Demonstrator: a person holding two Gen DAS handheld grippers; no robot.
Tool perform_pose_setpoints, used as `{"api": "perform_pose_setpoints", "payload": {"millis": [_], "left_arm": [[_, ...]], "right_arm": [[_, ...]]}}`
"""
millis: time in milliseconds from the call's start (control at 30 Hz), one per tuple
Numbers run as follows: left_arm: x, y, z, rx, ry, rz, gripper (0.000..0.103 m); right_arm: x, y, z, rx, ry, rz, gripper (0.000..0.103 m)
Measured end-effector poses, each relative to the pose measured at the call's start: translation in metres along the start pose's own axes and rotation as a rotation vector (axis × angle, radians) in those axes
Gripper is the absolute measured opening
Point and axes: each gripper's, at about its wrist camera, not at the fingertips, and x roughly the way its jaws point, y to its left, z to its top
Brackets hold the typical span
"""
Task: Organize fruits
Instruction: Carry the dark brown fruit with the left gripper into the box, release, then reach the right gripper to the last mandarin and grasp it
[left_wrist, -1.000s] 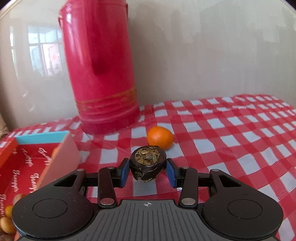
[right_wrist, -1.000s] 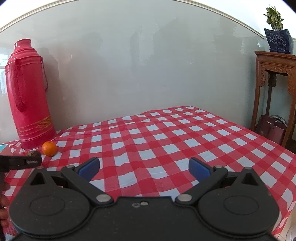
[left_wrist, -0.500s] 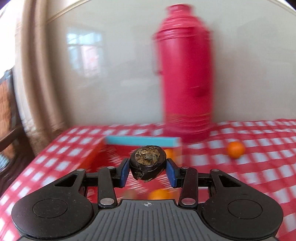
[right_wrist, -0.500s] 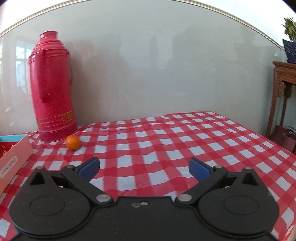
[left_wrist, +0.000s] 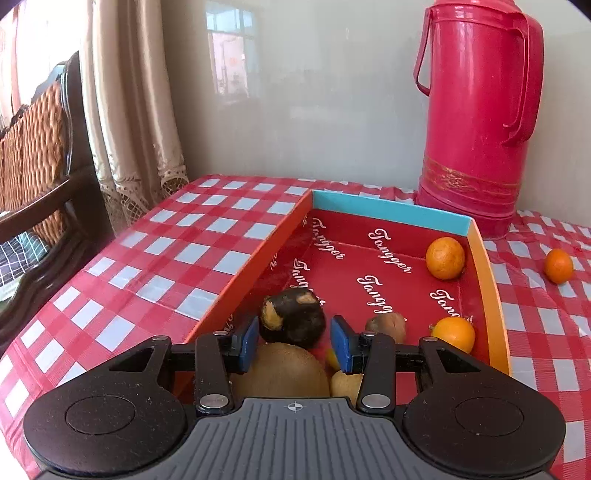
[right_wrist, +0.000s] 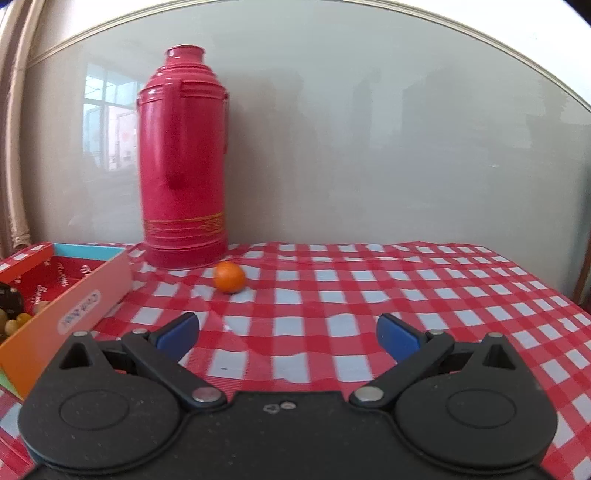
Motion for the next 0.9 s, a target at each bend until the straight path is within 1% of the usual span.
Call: {"api": "perform_pose_setpoints", "payload": {"millis": [67, 133, 200, 267, 333, 433, 533, 600, 667, 800, 867, 900], "left_arm": [[-0.004, 0.003, -0.001, -0.018, 0.001, 0.000, 0.076], [-0.018, 0.005, -0.003, -0.022, -0.044, -0.017, 0.077], [-0.034, 0.007, -0.004, 0.004, -0.090, -0.011, 0.080], [-0.052, 0.016, -0.007, 0.001, -0.139, -0.001, 0.091], [-0.066, 0.027, -0.009, -0.018, -0.176, 0.016, 0.095], [-0.084, 0.049, -0.018, -0.049, -0.210, 0.058, 0.096], [-0.097, 0.076, -0.036, -0.085, -0.245, 0.134, 0.097], [-0.101, 0.092, -0.049, -0.109, -0.254, 0.186, 0.098], [-0.101, 0.106, -0.059, -0.147, -0.253, 0.220, 0.099], [-0.098, 0.123, -0.077, -0.195, -0.250, 0.272, 0.100], [-0.102, 0.129, -0.079, -0.206, -0.289, 0.275, 0.101], [-0.103, 0.130, -0.080, -0.205, -0.300, 0.297, 0.102]], "right_arm": [[0.002, 0.008, 0.001, -0.009, 0.001, 0.015, 0.097], [0.003, 0.014, 0.002, -0.016, 0.000, 0.028, 0.097], [0.006, 0.021, 0.001, -0.027, 0.007, 0.043, 0.097], [0.011, 0.027, 0.002, -0.031, 0.020, 0.059, 0.097], [0.014, 0.033, 0.003, -0.035, 0.027, 0.071, 0.097], [0.021, 0.045, 0.004, -0.057, 0.041, 0.089, 0.097], [0.030, 0.052, 0.006, -0.072, 0.066, 0.105, 0.097], [0.038, 0.055, 0.009, -0.078, 0.076, 0.108, 0.097], [0.047, 0.056, 0.014, -0.078, 0.086, 0.107, 0.097], [0.073, 0.060, 0.020, -0.084, 0.124, 0.120, 0.092], [0.090, 0.063, 0.024, -0.098, 0.148, 0.123, 0.091], [0.098, 0.064, 0.026, -0.101, 0.160, 0.122, 0.091]]}}
